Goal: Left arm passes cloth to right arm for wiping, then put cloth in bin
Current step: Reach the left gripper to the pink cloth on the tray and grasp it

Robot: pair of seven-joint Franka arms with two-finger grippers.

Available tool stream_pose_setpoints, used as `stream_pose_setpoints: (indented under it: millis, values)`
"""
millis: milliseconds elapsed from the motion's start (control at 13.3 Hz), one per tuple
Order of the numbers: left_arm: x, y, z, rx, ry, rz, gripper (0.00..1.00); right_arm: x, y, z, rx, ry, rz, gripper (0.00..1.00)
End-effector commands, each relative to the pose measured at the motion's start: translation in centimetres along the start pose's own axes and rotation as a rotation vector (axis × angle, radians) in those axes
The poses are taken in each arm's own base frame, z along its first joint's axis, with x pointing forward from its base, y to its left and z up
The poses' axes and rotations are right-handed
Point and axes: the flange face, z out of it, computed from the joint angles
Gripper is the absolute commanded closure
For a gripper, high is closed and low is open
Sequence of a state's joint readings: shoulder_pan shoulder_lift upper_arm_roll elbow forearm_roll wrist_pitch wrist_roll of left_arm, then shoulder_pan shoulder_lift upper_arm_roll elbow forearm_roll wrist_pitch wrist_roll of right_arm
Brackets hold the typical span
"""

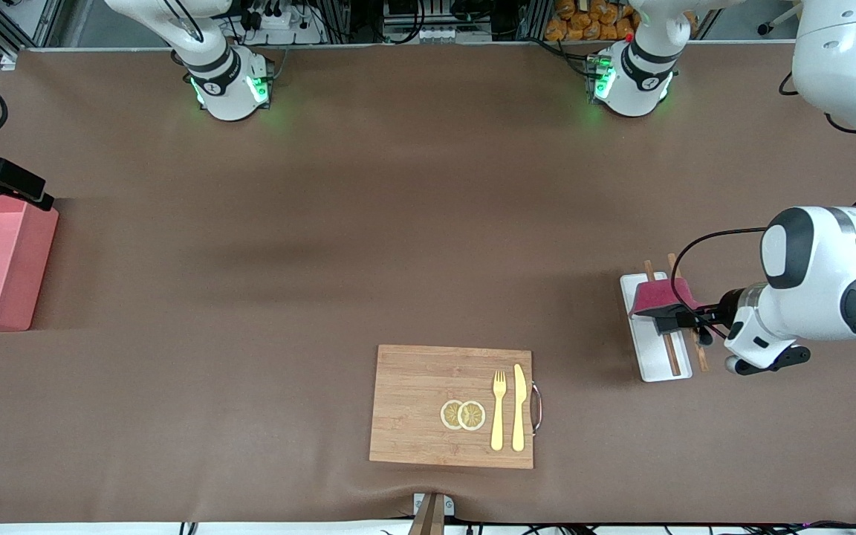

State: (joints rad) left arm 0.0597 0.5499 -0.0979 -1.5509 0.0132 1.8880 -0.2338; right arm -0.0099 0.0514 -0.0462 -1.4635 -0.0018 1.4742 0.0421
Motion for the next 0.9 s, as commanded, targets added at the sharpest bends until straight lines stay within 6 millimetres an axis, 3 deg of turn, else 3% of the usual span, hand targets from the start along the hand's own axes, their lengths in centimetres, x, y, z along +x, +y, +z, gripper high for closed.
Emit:
stream_pose_setpoints:
  millis: [0, 75, 300, 675, 825]
  values:
    - [0.3, 0.3, 0.5, -0.004, 0.006, -0.012, 0.37, 0.1, -0.2, -0.4, -0.011, 0.004, 0.006, 0.00]
    - [0.4, 0.3, 0.9, -0.003, 0.000, -0.012, 0.45, 0.1, -0.2, -0.4, -0.012, 0.005, 0.006, 0.00]
    - [0.4, 0.3, 1.0, 0.000, -0.001, -0.011, 0.53, 0.1, 0.1, -0.4, -0.012, 0.003, 0.010, 0.00]
    - [0.5, 0.7, 1.4, 0.001, -0.005, -0.005, 0.84, 0.7, 0.5, 0.5, 0.006, -0.028, 0.007, 0.00]
    - [0.5, 0.7, 1.4, 0.001, -0.005, -0.005, 0.94, 1.0, -0.3, 1.3, -0.002, -0.043, -0.006, 0.00]
